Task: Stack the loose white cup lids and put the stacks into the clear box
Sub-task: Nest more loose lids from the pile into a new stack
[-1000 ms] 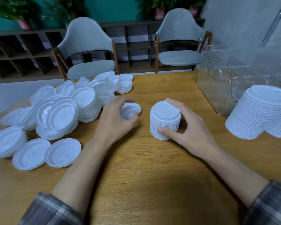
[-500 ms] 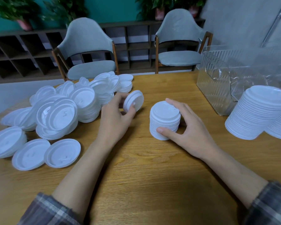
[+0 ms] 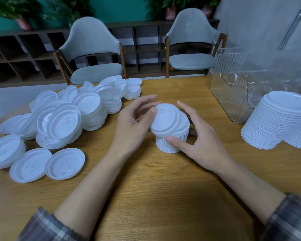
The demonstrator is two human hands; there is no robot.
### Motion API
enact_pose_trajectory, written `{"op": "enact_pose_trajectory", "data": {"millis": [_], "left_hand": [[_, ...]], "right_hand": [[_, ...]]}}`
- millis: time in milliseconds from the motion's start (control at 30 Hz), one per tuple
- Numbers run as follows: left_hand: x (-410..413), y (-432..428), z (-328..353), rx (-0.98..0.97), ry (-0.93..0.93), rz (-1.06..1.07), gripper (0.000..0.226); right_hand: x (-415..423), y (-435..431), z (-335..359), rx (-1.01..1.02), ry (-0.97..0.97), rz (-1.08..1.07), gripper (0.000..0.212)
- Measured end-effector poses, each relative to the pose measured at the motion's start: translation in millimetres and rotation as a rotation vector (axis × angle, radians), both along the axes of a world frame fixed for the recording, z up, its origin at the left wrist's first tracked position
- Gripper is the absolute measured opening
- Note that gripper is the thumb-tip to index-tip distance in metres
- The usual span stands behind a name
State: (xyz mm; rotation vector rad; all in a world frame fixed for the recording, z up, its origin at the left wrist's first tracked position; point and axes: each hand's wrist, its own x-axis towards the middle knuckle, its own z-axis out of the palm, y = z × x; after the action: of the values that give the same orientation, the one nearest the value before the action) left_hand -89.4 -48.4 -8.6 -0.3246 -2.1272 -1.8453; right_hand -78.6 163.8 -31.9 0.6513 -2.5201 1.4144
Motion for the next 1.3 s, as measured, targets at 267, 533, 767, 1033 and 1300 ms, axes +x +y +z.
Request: {"op": "enact_pose_trajectory", "data": {"millis": [267,533,767,1033,1300], "left_hand": [[13,15,-3,-0.261,0.054,-0.014,0.037],[14,11,1,-0.243,0.08,0.008,0.06],[11,7,-2,-0.24,0.043,-0.059,0.048],[8,6,-8,-0.141,-0.069,-0.186,0.059],[7,1,-8,-0.044,-0.181,-0.329,0.061]], "right_hand": [[2,-1,1,-0.015,0.002,0.042,0.09],[1,1,2,-0.004,-0.013,0.041,0.094],[3,0,3,0.002,0.011,0.042,0.09],[1,1,-1,0.051,0.038,0.047,0.082],[-1,0,-8,0.104,0.049,0.098,0.098]]}}
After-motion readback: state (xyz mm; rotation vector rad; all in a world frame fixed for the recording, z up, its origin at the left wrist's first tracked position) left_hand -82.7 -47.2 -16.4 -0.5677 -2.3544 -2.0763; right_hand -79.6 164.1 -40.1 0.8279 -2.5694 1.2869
